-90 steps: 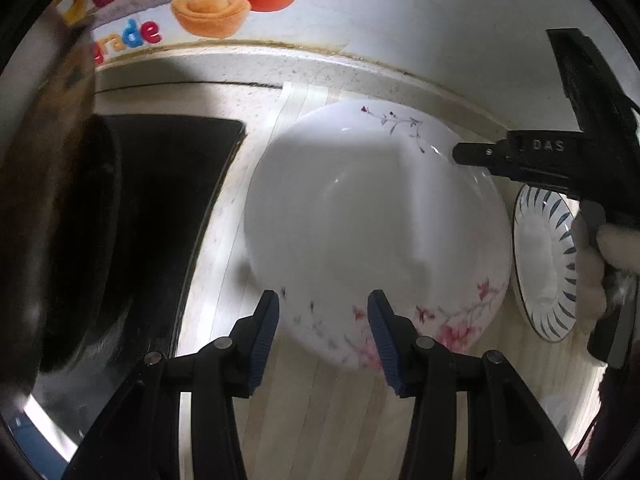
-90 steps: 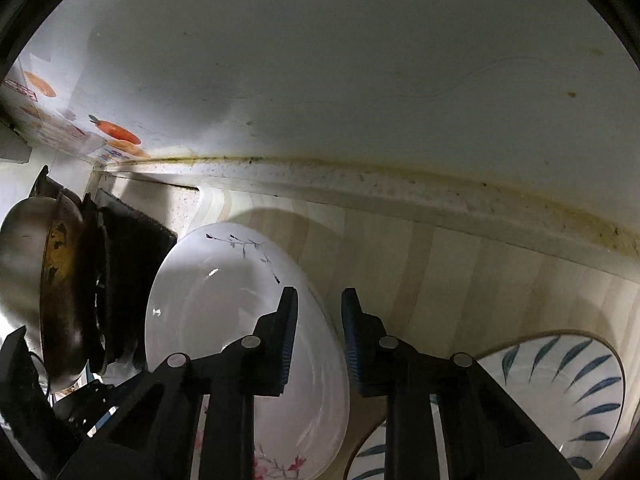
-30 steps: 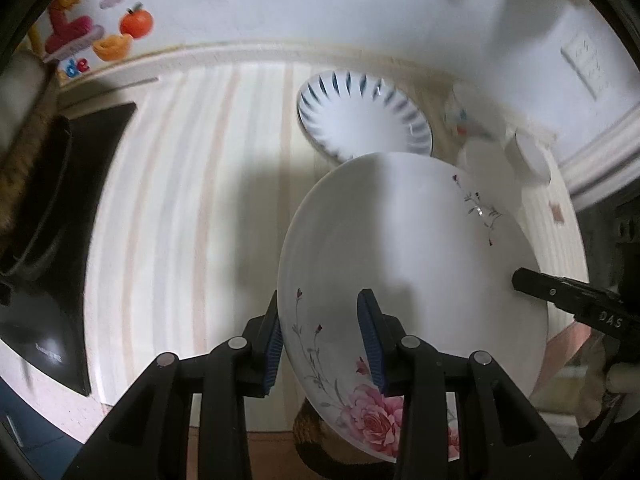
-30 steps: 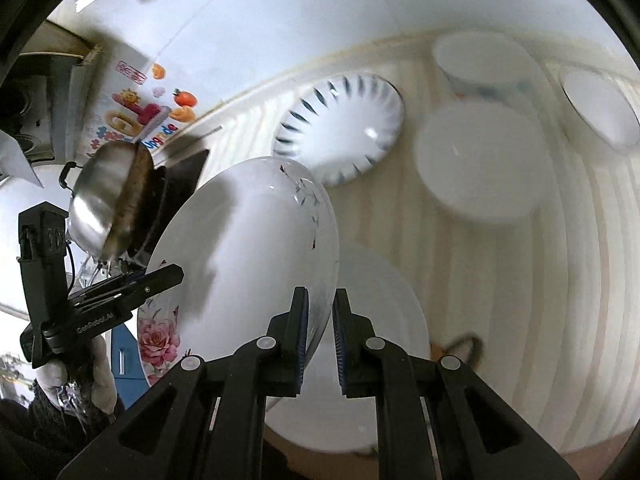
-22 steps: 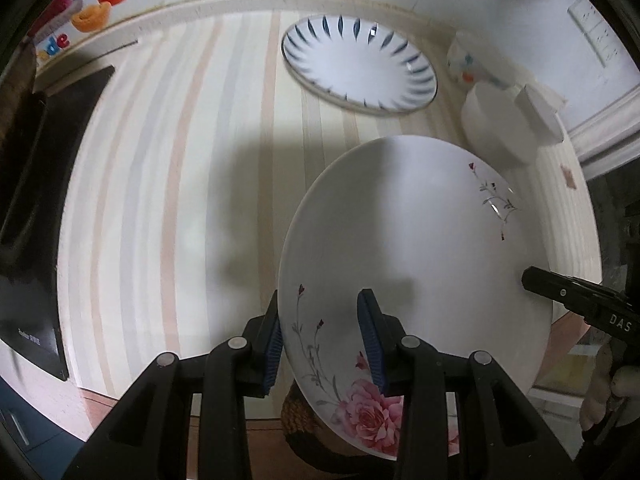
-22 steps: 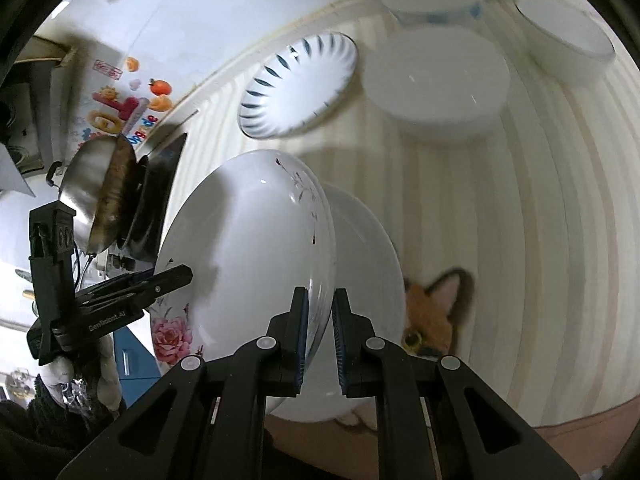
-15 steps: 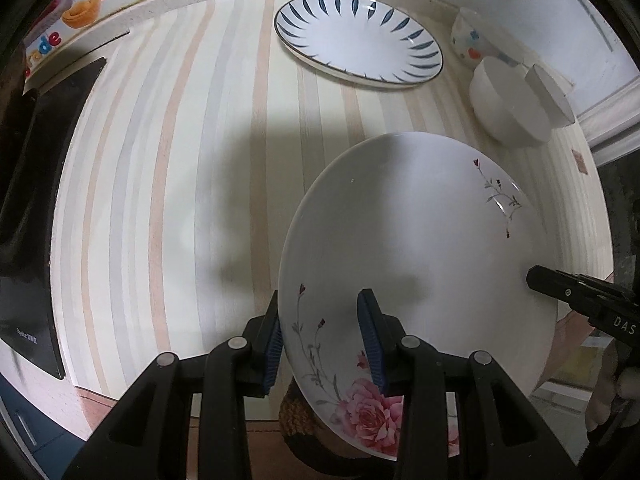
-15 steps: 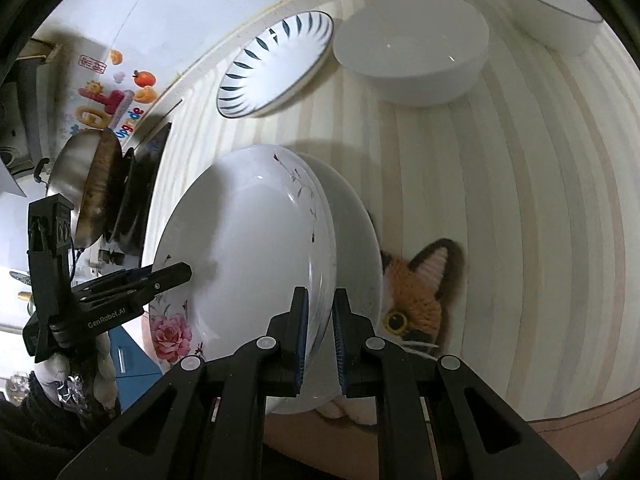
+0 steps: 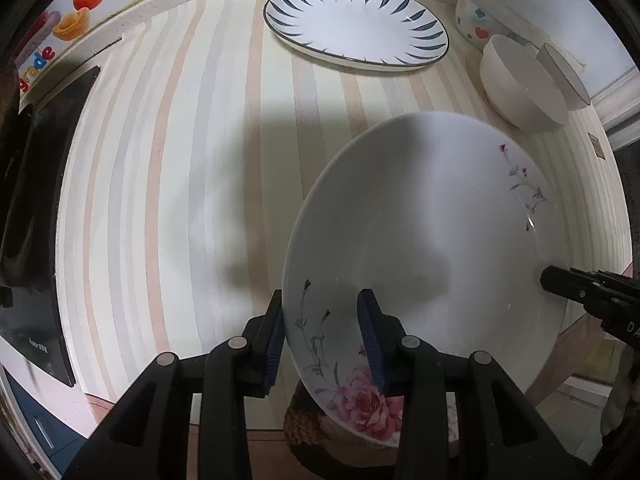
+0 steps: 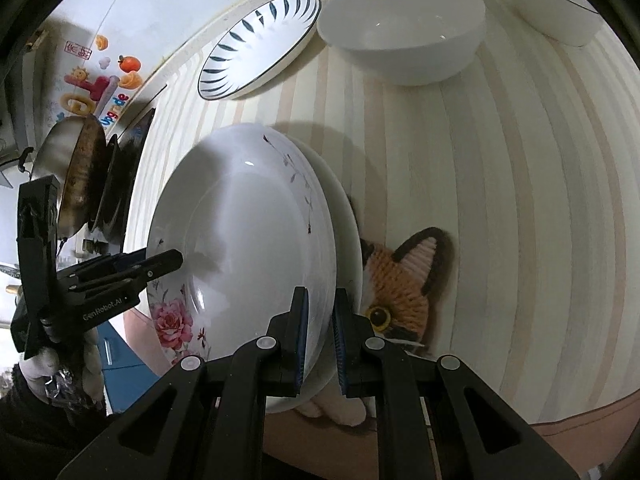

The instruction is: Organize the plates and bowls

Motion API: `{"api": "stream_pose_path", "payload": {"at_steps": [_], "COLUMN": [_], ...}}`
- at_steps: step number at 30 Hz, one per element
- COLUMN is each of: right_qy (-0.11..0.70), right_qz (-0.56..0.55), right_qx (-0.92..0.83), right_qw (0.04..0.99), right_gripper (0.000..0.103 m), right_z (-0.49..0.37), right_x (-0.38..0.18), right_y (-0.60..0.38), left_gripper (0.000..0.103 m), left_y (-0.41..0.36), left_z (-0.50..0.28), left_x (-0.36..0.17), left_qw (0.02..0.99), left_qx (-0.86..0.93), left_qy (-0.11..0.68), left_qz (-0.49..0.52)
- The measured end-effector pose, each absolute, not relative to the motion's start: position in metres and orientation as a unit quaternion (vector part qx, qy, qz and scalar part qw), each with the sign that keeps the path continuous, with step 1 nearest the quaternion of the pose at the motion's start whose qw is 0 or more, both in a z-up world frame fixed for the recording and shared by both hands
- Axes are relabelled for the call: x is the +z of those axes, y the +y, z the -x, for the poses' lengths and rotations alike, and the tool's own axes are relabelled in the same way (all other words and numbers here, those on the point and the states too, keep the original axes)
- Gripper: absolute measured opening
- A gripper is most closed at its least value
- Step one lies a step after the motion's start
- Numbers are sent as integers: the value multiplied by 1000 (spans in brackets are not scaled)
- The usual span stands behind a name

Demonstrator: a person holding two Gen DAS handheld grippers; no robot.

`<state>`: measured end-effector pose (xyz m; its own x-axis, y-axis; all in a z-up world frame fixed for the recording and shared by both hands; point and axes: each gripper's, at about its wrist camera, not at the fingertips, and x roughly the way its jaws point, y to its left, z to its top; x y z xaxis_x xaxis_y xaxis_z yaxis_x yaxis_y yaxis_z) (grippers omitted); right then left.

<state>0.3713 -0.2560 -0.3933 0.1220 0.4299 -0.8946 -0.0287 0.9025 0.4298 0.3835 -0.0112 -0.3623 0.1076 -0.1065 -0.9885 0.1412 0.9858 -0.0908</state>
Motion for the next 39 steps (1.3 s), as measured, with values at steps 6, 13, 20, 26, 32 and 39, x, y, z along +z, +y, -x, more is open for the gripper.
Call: {"api": "stream_pose_path", "payload": {"at_steps": [6,13,20,26,32,39], "right_qy": [650,660,644,611,624,663], "right_qz": [-148,-139,-167,-191,-180,-172], "right_qx": [134,116,123,145,126,86], "right_qw": [733,729,736,755,750,724], "right_gripper": [16,17,21,34,34,33], "right_z": [-375,-375,-386,-453,-559,-629], "right_x": [-382,-375,-330,-288,-313,-370], "right_y": [-257,-261,-265,-254,-238,-233], "left_gripper": [33,33,34,41,41,40], "left_y": [-20,-14,-1,20,28,22], "left_z": [-387,-386,-405,-483,-566,-612], "left_x": [-362,-344,-281,-260,-314,-362], "left_qw": [745,749,775,802,777,753], "left_qx": [-81,-71,-80,-72,-72,-93], "left_qy": [662,658,627,592,622,650], "left_qz": [-18,-19,11,36,62,48]}}
